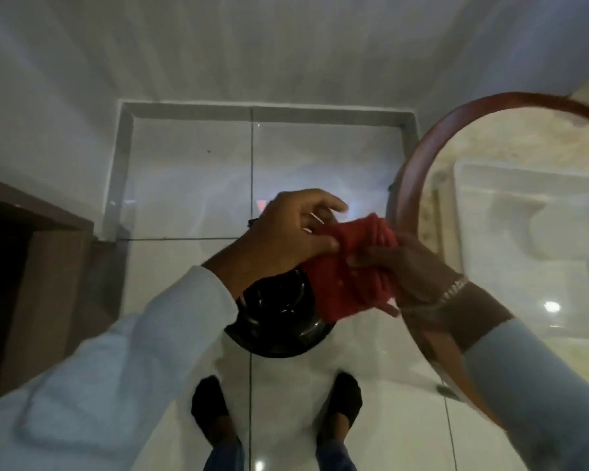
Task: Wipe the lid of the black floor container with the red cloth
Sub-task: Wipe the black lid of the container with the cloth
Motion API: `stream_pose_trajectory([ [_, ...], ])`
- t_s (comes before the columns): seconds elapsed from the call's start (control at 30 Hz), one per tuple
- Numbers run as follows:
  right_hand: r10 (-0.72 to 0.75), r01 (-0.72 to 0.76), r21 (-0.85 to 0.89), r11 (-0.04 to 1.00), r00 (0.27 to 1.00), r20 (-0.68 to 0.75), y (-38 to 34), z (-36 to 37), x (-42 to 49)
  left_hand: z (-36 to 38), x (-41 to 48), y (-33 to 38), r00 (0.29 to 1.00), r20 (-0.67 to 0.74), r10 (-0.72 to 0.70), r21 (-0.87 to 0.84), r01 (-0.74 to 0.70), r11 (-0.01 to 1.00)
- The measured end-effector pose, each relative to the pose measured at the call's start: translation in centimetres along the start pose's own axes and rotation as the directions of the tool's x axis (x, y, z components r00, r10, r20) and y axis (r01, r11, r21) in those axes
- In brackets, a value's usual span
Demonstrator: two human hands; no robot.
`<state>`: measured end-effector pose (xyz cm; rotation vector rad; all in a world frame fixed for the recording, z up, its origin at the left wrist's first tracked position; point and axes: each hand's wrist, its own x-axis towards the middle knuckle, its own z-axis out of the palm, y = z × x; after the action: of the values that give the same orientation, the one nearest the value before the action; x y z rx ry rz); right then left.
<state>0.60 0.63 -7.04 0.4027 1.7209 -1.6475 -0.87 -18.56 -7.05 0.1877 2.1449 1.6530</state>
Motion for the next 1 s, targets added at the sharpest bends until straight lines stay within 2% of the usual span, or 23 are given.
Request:
stream_pose_trajectory([
  [0.07,-0.072,0.035,-0.206,0.978,0.983,-0.172,2.1,1.4,3.4,-1.5,-0.5,-4.5,0.988,-0.145,-0.051,0.109,0.067,0.992],
  [0.1,-0.141,0.063,-0.336,0.940,0.967,-0.213,3.1,2.0,4.9,-2.1,-0.8,-6.9,0.983,-0.164,-0.085,0.180,0.114,0.977],
  [0.2,-0.432,0.174,-0.681,0.712,0.872,-0.229,7.0,3.3,9.0,-3.0,-1.8,-13.9,0.978,-0.063,-0.198,0.367,0.207,0.907],
  [0.27,-0.605,0.263,-0.815,0.516,0.785,-0.129,9.6,4.1,11.3,-2.5,-2.4,-18.2,0.984,0.035,-0.176,0.492,0.136,0.860],
  [0.33,-0.706,0.367,-0.865,0.342,0.708,0.021,11.3,4.6,12.4,-1.7,-2.6,-21.0,0.983,0.107,-0.147,0.613,0.052,0.789],
  [0.4,-0.698,0.456,-0.866,0.205,0.688,0.197,13.5,4.9,13.3,-1.4,-2.8,-23.4,0.982,0.126,-0.138,0.717,0.006,0.697],
  [0.43,-0.651,0.467,-0.868,0.168,0.714,0.258,14.6,5.0,13.6,-1.4,-2.9,-24.3,0.983,0.127,-0.134,0.757,-0.008,0.654],
  [0.5,-0.548,0.419,-0.893,0.165,0.791,0.271,16.4,5.1,13.6,-1.5,-3.1,-25.4,0.982,0.135,-0.132,0.797,-0.028,0.603],
  [0.6,-0.529,0.333,-0.927,0.171,0.825,0.199,16.5,5.5,14.2,-1.4,-3.1,-26.1,0.985,0.137,-0.104,0.786,-0.044,0.617],
  [0.73,-0.483,0.276,-0.961,0.008,0.843,0.238,16.5,5.7,16.5,-1.1,-2.5,-26.5,0.989,0.126,-0.076,0.765,-0.048,0.643],
  [0.77,-0.499,0.253,-0.967,0.009,0.840,0.215,17.1,5.9,16.5,-1.2,-2.5,-26.6,0.989,0.127,-0.077,0.760,-0.048,0.648],
  [0.87,-0.568,0.151,-0.981,0.118,0.821,0.058,19.9,6.8,14.8,-1.3,-2.6,-26.8,0.988,0.138,-0.076,0.748,-0.054,0.661],
  [1.0,-0.602,0.109,-0.987,0.122,0.799,0.014,21.8,7.5,14.2,-1.2,-2.5,-26.8,0.985,0.156,-0.073,0.749,-0.070,0.659],
])
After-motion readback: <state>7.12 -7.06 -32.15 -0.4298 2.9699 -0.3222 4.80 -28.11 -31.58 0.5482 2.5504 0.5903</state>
